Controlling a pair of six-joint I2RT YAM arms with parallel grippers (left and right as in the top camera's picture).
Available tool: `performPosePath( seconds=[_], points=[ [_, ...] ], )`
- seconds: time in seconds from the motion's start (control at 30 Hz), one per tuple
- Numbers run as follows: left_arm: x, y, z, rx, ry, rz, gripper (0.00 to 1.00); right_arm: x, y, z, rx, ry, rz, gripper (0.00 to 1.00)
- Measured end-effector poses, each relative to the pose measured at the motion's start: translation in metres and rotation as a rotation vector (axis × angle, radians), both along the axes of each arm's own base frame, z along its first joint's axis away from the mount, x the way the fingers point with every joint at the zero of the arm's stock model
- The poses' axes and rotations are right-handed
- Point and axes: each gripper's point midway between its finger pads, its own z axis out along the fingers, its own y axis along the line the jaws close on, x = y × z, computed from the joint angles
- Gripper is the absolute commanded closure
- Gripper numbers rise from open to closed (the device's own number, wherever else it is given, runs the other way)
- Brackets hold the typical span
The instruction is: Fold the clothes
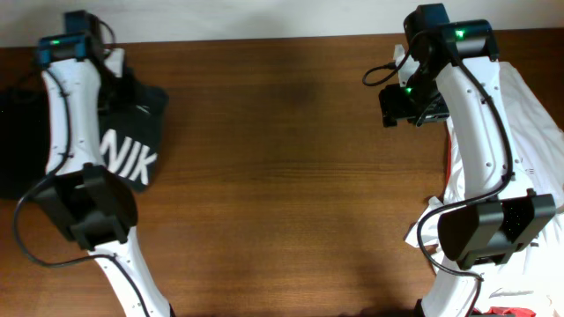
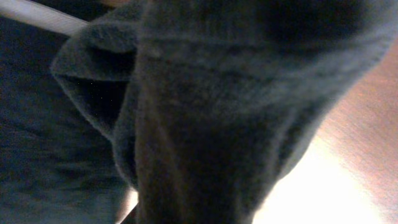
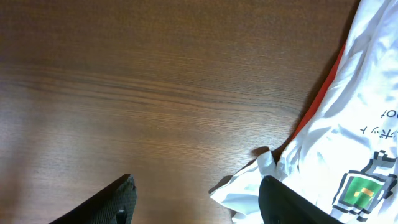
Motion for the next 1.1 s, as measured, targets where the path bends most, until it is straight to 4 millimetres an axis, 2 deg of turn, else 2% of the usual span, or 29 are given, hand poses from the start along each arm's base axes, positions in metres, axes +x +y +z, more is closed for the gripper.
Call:
performPosePath(
  seconds=[0.2,0.33,0.53,0.57,0.63,0.7,0.73,0.77,0.8,0.83,0.9,0.97,1.03,1.07,1.1],
  points=[
    [0.004,0.079,0.019,0.082,-0.123,0.147,1.00,-0.002,0.000,0.000,-0.001,0.007,0.001,0.33],
    [0.011,0.109,0.027,0.108,-0.196,0.196,1.00,-0.002,0.000,0.000,-0.001,0.008,0.000,0.33],
    [0.005,0.163,0.037,0.090,-0.297,0.286,1.00,-0.003,0.000,0.000,-0.001,0.011,-0.001,0.33],
    [0.002,0.172,0.038,0.086,-0.310,0.300,0.97,-0.003,0.000,0.000,-0.001,0.010,0.000,0.33],
    [-0.003,0.186,0.040,0.083,-0.325,0.324,0.72,-0.003,0.000,0.000,-0.001,0.010,0.000,0.33],
    [-0.009,0.199,0.042,0.086,-0.336,0.348,0.38,-0.003,0.000,0.000,-0.001,0.011,0.000,0.32],
    [-0.012,0.208,0.043,0.091,-0.349,0.370,0.25,-0.003,0.000,0.000,-0.001,0.011,0.000,0.31],
    [-0.017,0.217,0.044,0.095,-0.353,0.391,0.19,-0.003,0.000,0.000,-0.001,0.011,-0.001,0.29],
    [-0.023,0.223,0.044,0.090,-0.352,0.413,0.07,-0.003,0.000,0.000,-0.001,0.011,0.000,0.28],
    [-0.031,0.227,0.042,0.066,-0.344,0.432,0.01,-0.003,0.000,0.000,0.000,0.011,-0.002,0.27],
    [-0.034,0.221,0.039,-0.001,-0.341,0.429,0.01,-0.003,0.000,0.000,-0.001,0.011,-0.003,0.25],
    [-0.025,0.191,0.036,-0.123,-0.347,0.374,0.01,-0.003,0.000,0.000,0.000,0.011,-0.004,0.20],
    [-0.010,0.147,0.033,-0.197,-0.314,0.297,0.01,-0.004,0.000,0.000,0.000,0.015,-0.006,0.13],
    [-0.003,0.123,0.031,-0.220,-0.295,0.254,0.01,-0.004,0.000,0.000,0.000,0.015,-0.007,0.04],
    [0.009,0.081,0.029,-0.257,-0.262,0.179,0.01,-0.004,0.000,0.000,0.001,0.015,-0.008,0.01]
  ],
)
